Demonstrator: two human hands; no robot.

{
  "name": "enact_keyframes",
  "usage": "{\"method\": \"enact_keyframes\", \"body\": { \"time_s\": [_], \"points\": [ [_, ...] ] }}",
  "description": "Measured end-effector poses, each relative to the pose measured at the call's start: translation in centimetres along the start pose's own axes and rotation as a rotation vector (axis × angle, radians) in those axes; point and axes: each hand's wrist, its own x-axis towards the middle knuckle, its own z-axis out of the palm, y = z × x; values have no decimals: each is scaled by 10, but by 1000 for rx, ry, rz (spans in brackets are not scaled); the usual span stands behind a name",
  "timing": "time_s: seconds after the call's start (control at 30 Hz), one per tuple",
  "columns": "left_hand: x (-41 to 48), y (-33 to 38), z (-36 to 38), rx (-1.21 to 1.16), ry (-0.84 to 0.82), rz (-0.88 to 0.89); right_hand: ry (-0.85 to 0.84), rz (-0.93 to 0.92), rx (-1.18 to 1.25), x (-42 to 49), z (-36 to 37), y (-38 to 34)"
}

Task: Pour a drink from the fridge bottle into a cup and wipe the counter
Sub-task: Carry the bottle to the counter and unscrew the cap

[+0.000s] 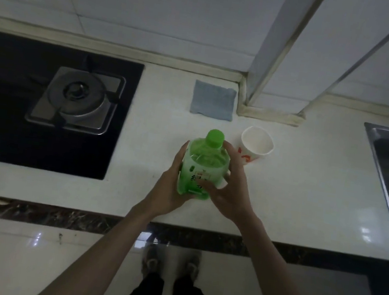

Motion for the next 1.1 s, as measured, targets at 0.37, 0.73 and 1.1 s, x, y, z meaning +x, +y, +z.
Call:
{"method": "enact_keyframes", "body": {
  "time_s": [0.37,0.73,1.1],
  "points": [
    [3,-31,13,6,80,-90,-60,-61,-126,-7,15,25],
    [6,-24,6,-2,46,-80,-103,-35,-124,-5,14,28],
    [3,8,-1,-6,32,30,-158,-161,-938,43,-11,-74]
  ]
}}
